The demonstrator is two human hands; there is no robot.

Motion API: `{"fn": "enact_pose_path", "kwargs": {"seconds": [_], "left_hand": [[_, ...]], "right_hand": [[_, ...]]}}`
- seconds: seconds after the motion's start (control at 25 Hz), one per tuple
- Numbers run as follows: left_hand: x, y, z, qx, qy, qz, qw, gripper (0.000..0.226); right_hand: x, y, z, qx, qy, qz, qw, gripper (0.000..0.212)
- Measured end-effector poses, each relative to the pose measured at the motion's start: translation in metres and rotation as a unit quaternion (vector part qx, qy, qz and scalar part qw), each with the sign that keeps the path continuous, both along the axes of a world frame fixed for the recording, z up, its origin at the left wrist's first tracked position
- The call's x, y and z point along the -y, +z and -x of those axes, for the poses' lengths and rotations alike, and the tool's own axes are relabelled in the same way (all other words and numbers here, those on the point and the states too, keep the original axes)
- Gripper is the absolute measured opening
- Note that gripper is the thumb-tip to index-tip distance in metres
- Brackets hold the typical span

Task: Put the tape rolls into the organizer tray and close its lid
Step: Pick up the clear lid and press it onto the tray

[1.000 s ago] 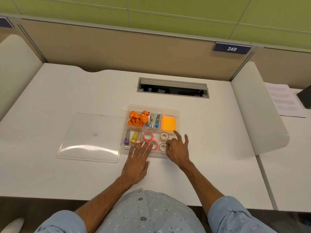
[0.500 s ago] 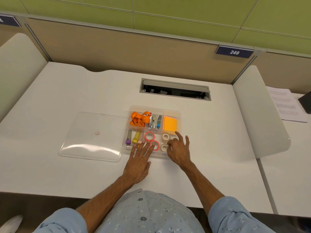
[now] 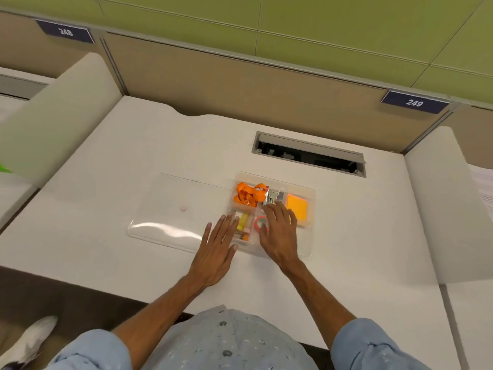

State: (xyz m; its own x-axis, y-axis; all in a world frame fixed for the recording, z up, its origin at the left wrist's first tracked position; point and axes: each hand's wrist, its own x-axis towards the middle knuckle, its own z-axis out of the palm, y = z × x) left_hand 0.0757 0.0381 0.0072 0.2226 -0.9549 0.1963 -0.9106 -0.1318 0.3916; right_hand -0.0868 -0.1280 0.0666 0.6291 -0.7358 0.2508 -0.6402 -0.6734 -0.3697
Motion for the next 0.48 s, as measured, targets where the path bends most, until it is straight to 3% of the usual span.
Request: {"fn": "enact_pose_path", "kwargs": {"seconds": [0.2, 0.48], "left_hand": [[-0.054, -0.016, -0.081, 0.005, 0.091, -0.031, 0.995, 0.064], [-0.104, -0.036, -0.146, -0.032, 0.117, -0.104, 0.987, 0.053]], "right_hand": [[-0.063, -0.016, -0.080, -0.048, 0.241, -0.038, 0.969, 0.060], [-0.101, -0.044, -0.135, -0.116, 0.317, -0.022, 0.941, 0.032]]}}
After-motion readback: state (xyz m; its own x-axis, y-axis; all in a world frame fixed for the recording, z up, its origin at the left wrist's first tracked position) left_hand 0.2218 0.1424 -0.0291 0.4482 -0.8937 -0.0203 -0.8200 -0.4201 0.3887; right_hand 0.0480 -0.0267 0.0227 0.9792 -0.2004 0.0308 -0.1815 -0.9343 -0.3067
